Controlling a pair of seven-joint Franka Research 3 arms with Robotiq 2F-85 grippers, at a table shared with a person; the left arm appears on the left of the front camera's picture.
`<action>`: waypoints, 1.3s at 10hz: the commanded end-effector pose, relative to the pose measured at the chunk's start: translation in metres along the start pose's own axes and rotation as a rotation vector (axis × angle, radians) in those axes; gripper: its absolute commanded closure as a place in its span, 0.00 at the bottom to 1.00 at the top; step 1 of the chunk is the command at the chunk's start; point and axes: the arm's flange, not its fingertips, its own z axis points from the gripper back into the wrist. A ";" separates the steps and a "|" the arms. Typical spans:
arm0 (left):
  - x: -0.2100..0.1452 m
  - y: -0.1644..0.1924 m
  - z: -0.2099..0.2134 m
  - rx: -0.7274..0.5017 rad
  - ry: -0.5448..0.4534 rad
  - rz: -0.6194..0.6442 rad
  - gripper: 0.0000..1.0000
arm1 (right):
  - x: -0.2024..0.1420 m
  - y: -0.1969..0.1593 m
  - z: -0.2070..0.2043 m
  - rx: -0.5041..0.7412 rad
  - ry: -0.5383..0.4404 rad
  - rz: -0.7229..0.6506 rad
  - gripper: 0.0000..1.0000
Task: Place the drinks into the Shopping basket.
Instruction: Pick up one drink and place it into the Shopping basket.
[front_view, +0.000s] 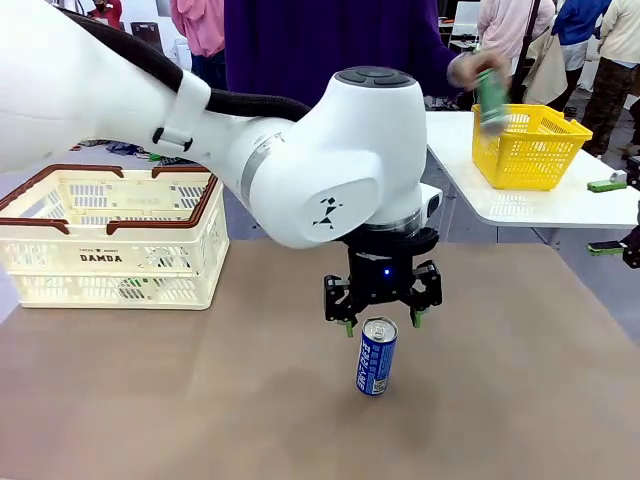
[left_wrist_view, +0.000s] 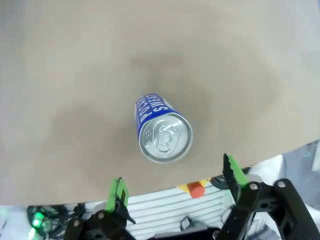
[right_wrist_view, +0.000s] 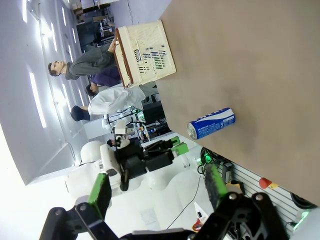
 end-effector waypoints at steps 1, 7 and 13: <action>-0.006 0.058 0.084 -0.103 0.026 -0.042 0.00 | 0.001 0.003 0.002 0.016 0.002 0.014 0.00; 0.024 0.399 0.263 -0.329 0.012 -0.029 0.00 | 0.001 0.003 0.002 0.016 0.002 0.014 0.00; -0.001 0.509 0.223 -0.539 0.011 0.133 0.00 | 0.001 0.003 0.002 0.016 0.002 0.014 0.00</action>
